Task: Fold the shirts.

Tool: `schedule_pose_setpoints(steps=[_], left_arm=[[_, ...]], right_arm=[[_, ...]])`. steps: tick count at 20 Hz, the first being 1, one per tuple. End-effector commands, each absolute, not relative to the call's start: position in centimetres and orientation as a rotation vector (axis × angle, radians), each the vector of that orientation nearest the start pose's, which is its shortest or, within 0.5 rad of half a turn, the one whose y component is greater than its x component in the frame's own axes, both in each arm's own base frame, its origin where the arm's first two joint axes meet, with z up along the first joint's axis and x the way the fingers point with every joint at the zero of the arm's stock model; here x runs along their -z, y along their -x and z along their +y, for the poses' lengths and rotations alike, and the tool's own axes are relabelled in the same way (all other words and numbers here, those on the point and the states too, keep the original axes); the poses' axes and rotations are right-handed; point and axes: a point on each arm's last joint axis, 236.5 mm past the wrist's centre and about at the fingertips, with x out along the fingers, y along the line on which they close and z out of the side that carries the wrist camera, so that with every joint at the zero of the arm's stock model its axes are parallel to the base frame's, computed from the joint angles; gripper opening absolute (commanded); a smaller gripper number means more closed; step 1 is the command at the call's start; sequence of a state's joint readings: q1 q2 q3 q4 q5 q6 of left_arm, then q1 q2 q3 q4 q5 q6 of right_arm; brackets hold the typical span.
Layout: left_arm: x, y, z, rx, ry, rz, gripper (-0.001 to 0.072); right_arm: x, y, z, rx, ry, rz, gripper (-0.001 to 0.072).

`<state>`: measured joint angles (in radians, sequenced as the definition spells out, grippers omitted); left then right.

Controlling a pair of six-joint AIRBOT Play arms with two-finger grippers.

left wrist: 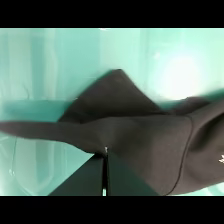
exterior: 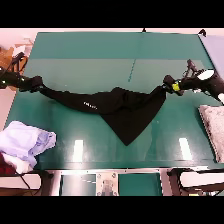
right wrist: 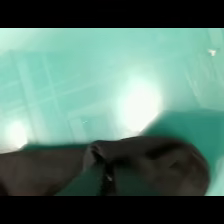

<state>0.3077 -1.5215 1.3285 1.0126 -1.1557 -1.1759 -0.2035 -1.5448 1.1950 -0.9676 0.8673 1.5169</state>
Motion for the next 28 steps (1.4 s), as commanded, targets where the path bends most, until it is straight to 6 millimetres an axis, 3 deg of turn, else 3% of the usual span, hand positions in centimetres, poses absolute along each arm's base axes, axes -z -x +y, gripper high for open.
schedule_pose_setpoints(steps=[1,3,5,6,7,10,12,14,17,20,22,23,24,25,28], left_arm=[[1.1,-45.6,2.7,0.233,0.391,1.150,0.0023],[0.8,-46.0,2.4,0.236,0.409,1.130,0.0023],[0.4,-46.1,1.9,0.252,0.437,1.123,0.0023],[0.2,-46.1,1.5,0.263,0.454,1.120,0.0023],[0.2,-46.1,1.4,0.268,0.460,1.122,0.0023],[0.2,-45.7,1.2,0.278,0.461,1.136,0.0024],[0.3,-45.3,0.9,0.293,0.455,1.154,0.0023],[0.4,-45.0,0.8,0.301,0.457,1.165,0.0024],[0.4,-45.0,0.8,0.301,0.457,1.165,0.0023],[0.4,-45.0,0.8,0.301,0.455,1.164,0.0024],[0.4,-45.0,0.8,0.303,0.453,1.163,0.0023],[0.4,-45.0,0.8,0.306,0.448,1.162,0.0024],[0.4,-45.0,0.8,0.307,0.447,1.164,0.0024],[0.4,-44.8,0.7,0.311,0.448,1.169,0.0024],[-0.4,-44.2,0.0,0.347,0.460,1.193,0.0023]], right_arm=[[4.6,-46.7,-0.1,-0.028,-0.710,1.157,0.0473],[2.7,-44.0,-0.4,-0.080,-0.730,1.250,0.0468],[1.5,-40.2,0.6,-0.135,-0.719,1.345,0.0465],[1.7,-38.1,1.4,-0.146,-0.707,1.391,0.0416],[2.3,-35.5,2.8,-0.159,-0.705,1.436,0.0371],[4.8,-26.6,8.1,-0.197,-0.699,1.581,0.0380],[7.1,-21.4,11.3,-0.192,-0.702,1.660,0.0495],[9.1,-18.9,14.8,-0.215,-0.754,1.668,0.0510],[10.6,-19.1,19.5,-0.255,-0.834,1.579,0.0508],[10.9,-21.0,21.9,-0.248,-0.859,1.492,0.0504],[11.0,-21.6,23.3,-0.266,-0.846,1.495,0.0447],[10.9,-21.7,24.0,-0.294,-0.832,1.497,0.0336],[10.6,-22.0,24.8,-0.338,-0.809,1.488,0.0146],[10.0,-22.3,25.4,-0.387,-0.777,1.471,0.0026],[5.4,-23.8,26.0,-0.543,-0.717,1.435,0.0020]])
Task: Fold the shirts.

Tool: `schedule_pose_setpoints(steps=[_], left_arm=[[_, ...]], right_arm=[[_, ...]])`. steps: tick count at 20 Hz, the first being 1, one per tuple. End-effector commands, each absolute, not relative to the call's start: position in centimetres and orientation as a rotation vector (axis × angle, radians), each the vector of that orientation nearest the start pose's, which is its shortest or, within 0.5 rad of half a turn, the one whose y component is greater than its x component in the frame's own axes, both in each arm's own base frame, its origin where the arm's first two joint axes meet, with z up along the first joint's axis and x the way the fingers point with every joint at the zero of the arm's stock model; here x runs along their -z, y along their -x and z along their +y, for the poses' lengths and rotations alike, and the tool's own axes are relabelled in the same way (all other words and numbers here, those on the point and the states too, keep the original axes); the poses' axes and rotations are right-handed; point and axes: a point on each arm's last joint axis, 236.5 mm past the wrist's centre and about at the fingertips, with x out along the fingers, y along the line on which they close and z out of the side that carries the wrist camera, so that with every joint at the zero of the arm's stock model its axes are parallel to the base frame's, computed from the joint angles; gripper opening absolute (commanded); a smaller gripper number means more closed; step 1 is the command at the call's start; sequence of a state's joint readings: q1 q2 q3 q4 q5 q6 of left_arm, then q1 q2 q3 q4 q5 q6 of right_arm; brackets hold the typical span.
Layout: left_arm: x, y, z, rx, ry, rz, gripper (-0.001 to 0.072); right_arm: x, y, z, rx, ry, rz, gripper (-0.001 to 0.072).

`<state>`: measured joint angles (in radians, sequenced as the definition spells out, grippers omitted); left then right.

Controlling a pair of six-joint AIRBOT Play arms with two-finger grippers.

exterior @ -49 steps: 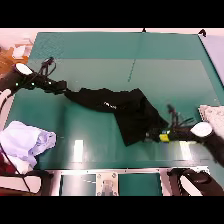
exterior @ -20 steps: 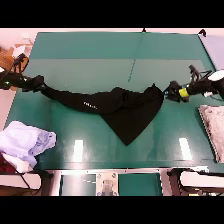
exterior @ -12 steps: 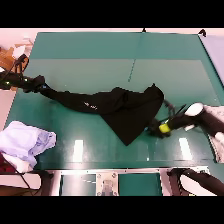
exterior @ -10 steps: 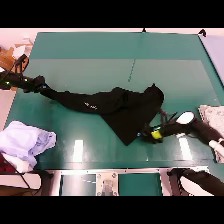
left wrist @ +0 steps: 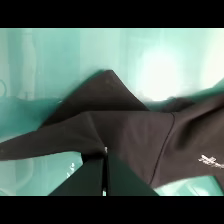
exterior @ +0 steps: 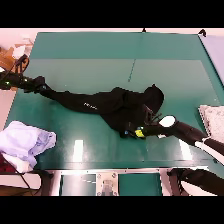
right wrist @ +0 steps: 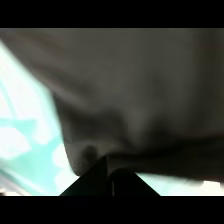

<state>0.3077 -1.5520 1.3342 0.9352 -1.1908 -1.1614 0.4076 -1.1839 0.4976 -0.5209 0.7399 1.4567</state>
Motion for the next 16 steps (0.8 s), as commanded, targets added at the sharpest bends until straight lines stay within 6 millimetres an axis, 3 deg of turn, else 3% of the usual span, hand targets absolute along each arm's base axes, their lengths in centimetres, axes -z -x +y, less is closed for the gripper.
schedule_pose_setpoints(steps=[1,3,4,6,8,10,12,14,16], left_arm=[[-1.7,-44.3,-0.5,0.372,0.467,1.176,0.0023],[-7.4,-45.4,-1.5,0.424,0.464,1.059,0.0023],[-11.5,-46.0,-1.8,0.430,0.451,0.970,0.0023],[-20.2,-46.2,-1.9,0.410,0.419,0.790,0.0023],[-29.1,-44.9,-2.2,0.383,0.397,0.606,0.0023],[-36.9,-42.2,-3.0,0.375,0.387,0.449,0.0023],[-42.8,-38.7,-4.2,0.384,0.375,0.335,0.0023],[-47.2,-34.9,-5.5,0.398,0.349,0.235,0.0023],[-51.2,-30.9,-6.3,0.391,0.307,0.097,0.0023]], right_arm=[[2.8,-25.3,25.1,-0.581,-0.689,1.391,0.0021],[-5.2,-30.1,21.4,-0.592,-0.670,1.213,0.0020],[-10.9,-32.4,19.0,-0.590,-0.671,1.072,0.0021],[-23.2,-34.7,14.1,-0.572,-0.618,0.770,0.0021],[-33.9,-33.9,10.0,-0.515,-0.539,0.516,0.0021],[-42.1,-31.7,7.4,-0.450,-0.460,0.319,0.0021],[-48.0,-29.1,6.1,-0.392,-0.395,0.161,0.0021],[-51.8,-26.7,6.2,-0.366,-0.332,0.054,0.0021],[-54.4,-24.4,7.2,-0.369,-0.278,-0.023,0.0021]])
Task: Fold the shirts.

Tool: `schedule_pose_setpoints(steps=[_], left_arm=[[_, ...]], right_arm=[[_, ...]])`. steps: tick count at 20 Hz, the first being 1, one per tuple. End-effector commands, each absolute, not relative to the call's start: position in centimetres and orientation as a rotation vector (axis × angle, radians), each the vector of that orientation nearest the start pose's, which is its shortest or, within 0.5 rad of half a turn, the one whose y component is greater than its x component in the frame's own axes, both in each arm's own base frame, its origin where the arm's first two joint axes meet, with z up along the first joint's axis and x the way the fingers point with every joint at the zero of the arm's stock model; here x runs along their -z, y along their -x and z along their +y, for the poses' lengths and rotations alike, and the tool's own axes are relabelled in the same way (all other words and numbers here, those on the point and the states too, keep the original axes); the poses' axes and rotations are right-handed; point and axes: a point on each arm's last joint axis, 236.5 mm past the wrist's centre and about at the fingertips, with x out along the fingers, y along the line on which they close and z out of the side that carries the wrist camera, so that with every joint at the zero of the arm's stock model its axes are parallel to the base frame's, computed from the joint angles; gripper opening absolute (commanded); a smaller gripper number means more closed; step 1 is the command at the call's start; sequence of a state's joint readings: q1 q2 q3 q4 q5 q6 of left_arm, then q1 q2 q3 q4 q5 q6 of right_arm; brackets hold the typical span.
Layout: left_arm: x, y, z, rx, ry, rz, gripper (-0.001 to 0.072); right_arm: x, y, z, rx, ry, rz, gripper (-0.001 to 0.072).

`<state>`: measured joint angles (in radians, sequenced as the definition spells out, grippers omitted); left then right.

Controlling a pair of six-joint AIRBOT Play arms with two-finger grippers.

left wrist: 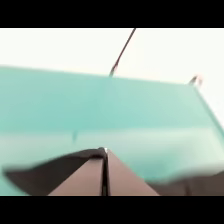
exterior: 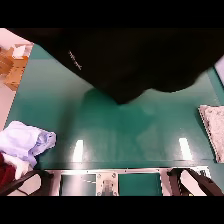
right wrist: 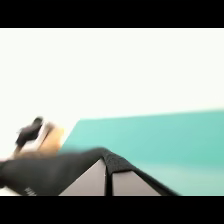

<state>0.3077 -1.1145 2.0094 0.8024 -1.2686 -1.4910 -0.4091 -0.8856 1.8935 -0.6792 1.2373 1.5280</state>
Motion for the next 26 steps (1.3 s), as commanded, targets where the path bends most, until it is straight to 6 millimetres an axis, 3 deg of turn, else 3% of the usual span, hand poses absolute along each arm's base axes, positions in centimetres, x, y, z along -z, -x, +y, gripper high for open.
schedule_pose_setpoints(steps=[1,5,7,9,12,15,17,19,22,24,26], left_arm=[[-53.3,-28.8,-6.6,0.382,0.288,0.018,0.0023],[-60.1,-21.5,-7.1,0.343,0.216,-0.277,0.0023],[-62.4,-20.1,-6.5,0.318,0.206,-0.383,0.0023],[-62.7,-20.6,-5.9,0.302,0.193,-0.402,0.0023],[-60.1,-25.6,-4.8,0.297,0.207,-0.289,0.0023],[-55.6,-33.4,-4.4,0.374,0.254,-0.130,0.0023],[-51.2,-39.6,-5.1,0.473,0.344,-0.016,0.0023],[-44.7,-46.1,-6.6,0.519,0.379,0.103,0.0023],[-33.5,-54.6,-11.7,0.562,0.381,0.272,0.0023],[-26.8,-59.0,-15.0,0.559,0.383,0.341,0.0023],[-21.3,-61.9,-18.1,0.558,0.338,0.365,0.0024]], right_arm=[[-55.2,-23.5,7.5,-0.369,-0.266,-0.055,0.0021],[-55.8,-21.7,6.7,-0.283,-0.209,-0.100,0.0021],[-55.9,-21.6,6.2,-0.252,-0.192,-0.110,0.0021],[-55.3,-22.2,5.7,-0.238,-0.192,-0.092,0.0021],[-51.6,-25.6,4.1,-0.231,-0.240,0.012,0.0021],[-44.4,-31.0,1.9,-0.235,-0.345,0.172,0.0021],[-38.5,-35.1,0.7,-0.255,-0.448,0.255,0.0021],[-32.2,-38.7,-0.9,-0.218,-0.526,0.339,0.0021],[-23.3,-44.0,-2.1,-0.168,-0.597,0.454,0.0021],[-17.9,-47.5,-2.5,-0.141,-0.635,0.528,0.0022],[-12.6,-50.5,-2.8,-0.103,-0.691,0.588,0.0022]])
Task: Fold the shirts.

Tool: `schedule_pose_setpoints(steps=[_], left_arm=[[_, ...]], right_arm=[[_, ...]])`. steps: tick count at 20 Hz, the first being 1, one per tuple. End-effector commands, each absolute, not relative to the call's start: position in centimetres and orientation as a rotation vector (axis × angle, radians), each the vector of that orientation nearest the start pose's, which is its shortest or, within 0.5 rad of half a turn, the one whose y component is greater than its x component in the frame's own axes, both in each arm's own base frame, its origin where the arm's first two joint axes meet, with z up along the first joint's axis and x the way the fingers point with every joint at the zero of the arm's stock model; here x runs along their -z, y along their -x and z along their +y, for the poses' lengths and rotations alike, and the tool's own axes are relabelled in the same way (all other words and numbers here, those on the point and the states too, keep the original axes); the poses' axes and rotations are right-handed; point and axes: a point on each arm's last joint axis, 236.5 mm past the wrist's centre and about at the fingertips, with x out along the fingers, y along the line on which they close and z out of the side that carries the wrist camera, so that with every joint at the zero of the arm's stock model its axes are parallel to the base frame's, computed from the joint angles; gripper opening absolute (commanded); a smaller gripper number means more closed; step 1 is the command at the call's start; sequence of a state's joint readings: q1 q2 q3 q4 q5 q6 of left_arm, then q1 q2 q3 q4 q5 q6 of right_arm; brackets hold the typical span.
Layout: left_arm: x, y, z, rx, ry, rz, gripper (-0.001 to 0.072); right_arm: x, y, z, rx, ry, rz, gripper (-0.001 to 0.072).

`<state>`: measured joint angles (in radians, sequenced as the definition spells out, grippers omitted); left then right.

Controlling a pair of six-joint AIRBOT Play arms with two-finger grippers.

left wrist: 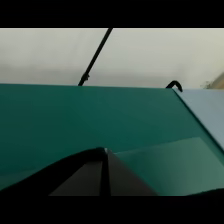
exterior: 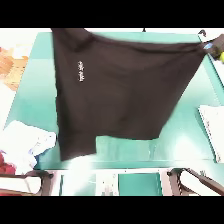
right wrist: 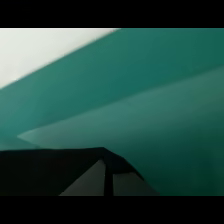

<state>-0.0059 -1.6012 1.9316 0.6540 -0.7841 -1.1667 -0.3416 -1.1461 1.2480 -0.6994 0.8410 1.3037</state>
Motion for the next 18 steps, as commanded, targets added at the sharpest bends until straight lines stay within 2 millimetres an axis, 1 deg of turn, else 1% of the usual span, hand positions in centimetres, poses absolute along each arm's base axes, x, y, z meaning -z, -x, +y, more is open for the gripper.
schedule_pose_setpoints(steps=[1,2,3,4,5,6,7,8,9,11,12,13,14,16,18], left_arm=[[-19.1,-62.6,-19.3,0.562,0.316,0.378,0.0024],[-17.1,-63.2,-20.4,0.563,0.301,0.393,0.0023],[-15.5,-63.7,-20.7,0.554,0.306,0.409,0.0024],[-14.3,-64.1,-21.0,0.549,0.317,0.424,0.0025],[-13.4,-64.3,-20.9,0.543,0.322,0.436,0.0088],[-13.1,-64.3,-20.7,0.543,0.321,0.446,0.0435],[-13.2,-64.0,-20.4,0.557,0.322,0.463,0.0699],[-13.8,-63.4,-19.7,0.580,0.321,0.487,0.0669],[-14.6,-62.7,-18.5,0.604,0.309,0.511,0.0665],[-16.2,-60.9,-14.1,0.609,0.287,0.584,0.0664],[-16.6,-59.9,-11.2,0.586,0.296,0.631,0.0664],[-16.4,-58.5,-8.3,0.558,0.324,0.697,0.0664],[-15.6,-56.7,-5.8,0.547,0.355,0.782,0.0664],[-12.6,-52.6,-2.2,0.545,0.440,0.982,0.0664],[-9.0,-48.9,-0.1,0.539,0.541,1.155,0.0664]], right_arm=[[-10.0,-51.7,-2.9,-0.083,-0.720,0.618,0.0022],[-7.9,-52.6,-2.9,-0.074,-0.738,0.645,0.0022],[-6.0,-53.4,-2.8,-0.072,-0.751,0.669,0.0022],[-4.5,-54.0,-2.8,-0.067,-0.771,0.691,0.0023],[-3.4,-54.4,-2.8,-0.063,-0.783,0.708,0.0064],[-3.0,-54.6,-3.0,-0.061,-0.786,0.716,0.0216],[-3.1,-54.4,-3.5,-0.059,-0.789,0.717,0.0305],[-3.5,-53.9,-4.0,-0.071,-0.792,0.730,0.0306],[-4.1,-52.9,-4.9,-0.092,-0.786,0.760,0.0305],[-4.8,-49.6,-6.8,-0.120,-0.776,0.842,0.0303],[-4.9,-47.7,-7.2,-0.135,-0.778,0.888,0.0302],[-4.5,-45.5,-7.7,-0.134,-0.775,0.940,0.0286],[-4.0,-43.5,-7.9,-0.118,-0.772,0.976,0.0285],[-2.7,-40.0,-7.9,-0.074,-0.799,1.011,0.0286],[-1.1,-36.4,-6.8,-0.032,-0.868,1.043,0.0310]])
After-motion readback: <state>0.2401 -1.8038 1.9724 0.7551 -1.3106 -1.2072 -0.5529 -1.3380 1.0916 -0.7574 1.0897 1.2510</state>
